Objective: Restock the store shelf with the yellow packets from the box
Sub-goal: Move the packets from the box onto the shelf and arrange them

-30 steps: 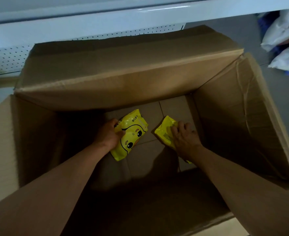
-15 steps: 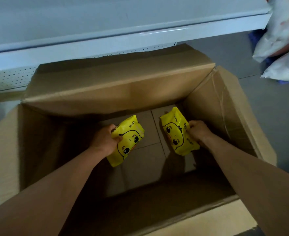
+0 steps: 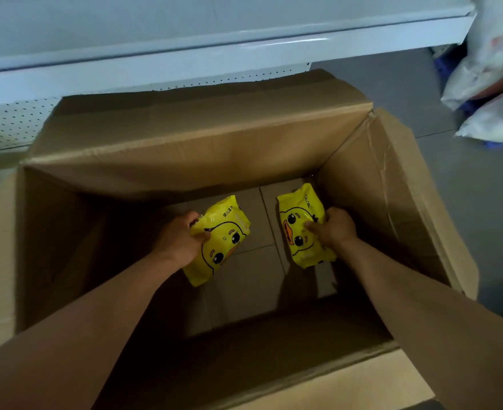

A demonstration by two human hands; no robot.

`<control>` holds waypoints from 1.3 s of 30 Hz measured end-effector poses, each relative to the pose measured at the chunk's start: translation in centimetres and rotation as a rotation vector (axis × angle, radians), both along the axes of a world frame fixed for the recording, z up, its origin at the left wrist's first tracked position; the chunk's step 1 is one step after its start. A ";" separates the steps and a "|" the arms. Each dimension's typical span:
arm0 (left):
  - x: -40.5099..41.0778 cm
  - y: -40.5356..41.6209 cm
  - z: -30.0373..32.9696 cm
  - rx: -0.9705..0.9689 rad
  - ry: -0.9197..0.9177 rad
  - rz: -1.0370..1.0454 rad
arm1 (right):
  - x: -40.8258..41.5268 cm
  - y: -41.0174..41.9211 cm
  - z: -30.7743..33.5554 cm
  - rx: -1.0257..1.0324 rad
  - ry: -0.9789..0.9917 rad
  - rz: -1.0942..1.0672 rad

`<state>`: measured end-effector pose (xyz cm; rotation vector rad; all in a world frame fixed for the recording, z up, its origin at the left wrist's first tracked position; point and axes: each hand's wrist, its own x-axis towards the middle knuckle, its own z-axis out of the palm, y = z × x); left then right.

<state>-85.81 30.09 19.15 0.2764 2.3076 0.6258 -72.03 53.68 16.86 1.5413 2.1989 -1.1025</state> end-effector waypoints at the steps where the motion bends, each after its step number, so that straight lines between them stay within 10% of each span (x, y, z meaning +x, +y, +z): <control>1: -0.1 0.0 0.5 -0.005 0.011 -0.007 | -0.1 0.0 0.5 -0.016 0.073 -0.026; 22: 0.8 -1.2 27.9 0.164 0.377 -0.049 | 1.0 -0.4 30.4 0.617 0.351 0.593; 39: 0.2 -4.3 50.9 0.295 0.740 -0.006 | -2.3 -0.7 54.4 0.709 0.716 0.772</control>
